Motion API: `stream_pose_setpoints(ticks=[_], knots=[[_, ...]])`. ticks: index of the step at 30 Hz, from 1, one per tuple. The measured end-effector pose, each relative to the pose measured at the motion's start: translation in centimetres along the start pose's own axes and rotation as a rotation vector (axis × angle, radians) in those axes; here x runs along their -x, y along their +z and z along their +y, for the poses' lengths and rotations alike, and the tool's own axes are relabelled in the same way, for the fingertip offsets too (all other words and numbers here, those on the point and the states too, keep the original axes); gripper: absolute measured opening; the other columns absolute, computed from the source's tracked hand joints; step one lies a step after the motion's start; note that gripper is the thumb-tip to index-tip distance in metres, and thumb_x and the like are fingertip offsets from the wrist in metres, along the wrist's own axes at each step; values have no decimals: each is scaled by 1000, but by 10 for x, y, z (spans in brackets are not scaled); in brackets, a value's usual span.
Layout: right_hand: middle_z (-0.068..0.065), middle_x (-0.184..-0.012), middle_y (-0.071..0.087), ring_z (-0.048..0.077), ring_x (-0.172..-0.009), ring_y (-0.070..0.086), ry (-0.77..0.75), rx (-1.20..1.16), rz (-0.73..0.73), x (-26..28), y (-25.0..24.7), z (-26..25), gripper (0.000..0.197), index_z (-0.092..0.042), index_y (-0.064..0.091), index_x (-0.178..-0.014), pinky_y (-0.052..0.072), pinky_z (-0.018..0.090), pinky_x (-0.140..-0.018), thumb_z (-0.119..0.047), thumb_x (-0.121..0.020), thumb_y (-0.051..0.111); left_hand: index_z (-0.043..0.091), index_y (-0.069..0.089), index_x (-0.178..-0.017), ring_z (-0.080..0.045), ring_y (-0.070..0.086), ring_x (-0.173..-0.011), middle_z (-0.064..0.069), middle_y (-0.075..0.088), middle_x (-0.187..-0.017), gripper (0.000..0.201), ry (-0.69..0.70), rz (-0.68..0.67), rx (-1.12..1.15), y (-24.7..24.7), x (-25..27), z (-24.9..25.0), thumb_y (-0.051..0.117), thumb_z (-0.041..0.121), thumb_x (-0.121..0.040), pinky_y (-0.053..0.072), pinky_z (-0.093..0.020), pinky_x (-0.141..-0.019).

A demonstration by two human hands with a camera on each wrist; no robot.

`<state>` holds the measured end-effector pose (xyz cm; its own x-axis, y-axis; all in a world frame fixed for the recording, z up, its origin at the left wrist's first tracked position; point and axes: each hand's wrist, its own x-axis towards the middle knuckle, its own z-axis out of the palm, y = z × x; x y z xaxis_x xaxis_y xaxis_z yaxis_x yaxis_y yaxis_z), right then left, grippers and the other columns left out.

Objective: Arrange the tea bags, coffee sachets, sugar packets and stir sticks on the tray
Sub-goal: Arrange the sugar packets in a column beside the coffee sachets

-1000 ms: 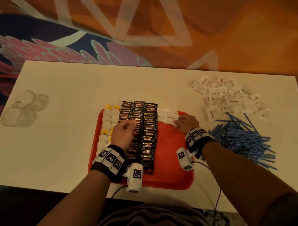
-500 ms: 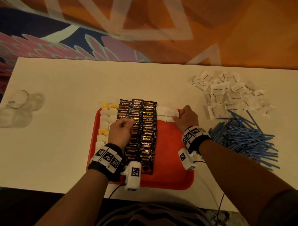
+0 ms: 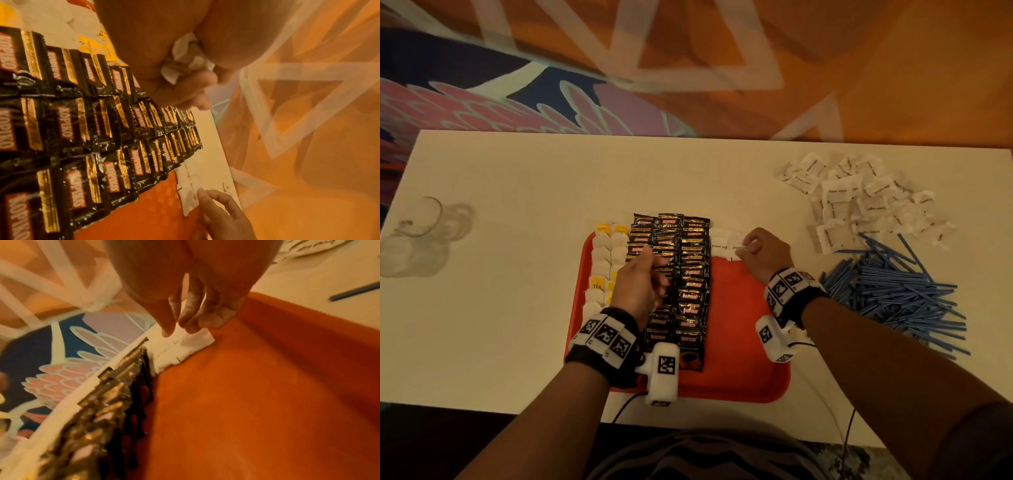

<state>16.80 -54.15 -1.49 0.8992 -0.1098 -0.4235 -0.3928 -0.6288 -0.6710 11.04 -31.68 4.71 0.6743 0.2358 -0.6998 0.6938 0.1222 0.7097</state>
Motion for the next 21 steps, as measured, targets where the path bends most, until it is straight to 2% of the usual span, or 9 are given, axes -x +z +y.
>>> stream_pose_setpoints(ticks=[4,7,10,11,13,15,17,19,21], knots=[[-11,-79,64,1,-73,57,-75,-23,-101,18,-9,-24,11,-22,67,-88,39,15,-60,-31,-83,71,7,62,-109,-16,51,-47,-6,60,-62,67,-93,-127,136,13,7,8,24,62,-100,28,-18,-36],[-11,-82,67,-3,-76,58,-182,-89,-264,40,-14,-49,10,-23,72,-86,42,18,-66,-32,-83,73,6,57,-114,-21,59,-51,-12,66,-76,71,-97,-198,182,26,16,15,21,65,-98,30,-18,-34],[-6,-80,71,-8,-70,59,-240,-125,-395,58,-19,-66,9,-24,74,-85,40,11,-64,-33,-83,75,7,54,-120,-27,66,-58,-21,70,-96,74,-105,-279,188,35,24,21,20,67,-96,31,-16,-32],[0,-81,73,-5,-75,62,-231,-133,-445,63,-21,-70,11,-22,74,-88,42,12,-63,-32,-83,75,7,55,-122,-29,67,-60,-24,70,-100,76,-109,-314,174,38,26,22,20,69,-94,32,-17,-32],[13,-89,74,19,-101,68,-210,-181,-507,72,-25,-75,7,-19,73,-87,48,17,-69,-26,-85,74,9,57,-123,-31,64,-57,-29,70,-92,83,-114,-386,135,42,30,24,23,76,-86,33,-18,-32],[25,-105,70,40,-115,58,-197,-253,-497,78,-28,-76,8,-8,74,-86,46,9,-70,-15,-86,71,11,59,-120,-29,57,-55,-31,66,-80,89,-109,-444,116,45,34,25,27,81,-76,33,-18,-31],[14,-101,73,37,-107,63,-176,-350,-453,84,-33,-76,9,3,71,-85,47,8,-70,-5,-86,68,12,63,-113,-27,51,-61,-27,64,-76,86,-89,-488,139,46,38,26,30,81,-75,31,-18,-30],[-9,-83,74,13,-80,70,-124,-439,-379,88,-38,-75,10,-6,70,-77,47,18,-63,-2,-86,68,10,63,-108,-26,53,-56,-21,62,-77,79,-60,-511,174,45,40,25,33,77,-77,27,-16,-29],[-6,-72,69,8,-67,64,-69,-466,-269,89,-39,-72,16,-17,67,-73,44,24,-58,-7,-85,69,8,57,-116,-21,52,-48,-14,56,-77,76,-37,-522,196,43,42,22,40,73,-79,26,-16,-29]])
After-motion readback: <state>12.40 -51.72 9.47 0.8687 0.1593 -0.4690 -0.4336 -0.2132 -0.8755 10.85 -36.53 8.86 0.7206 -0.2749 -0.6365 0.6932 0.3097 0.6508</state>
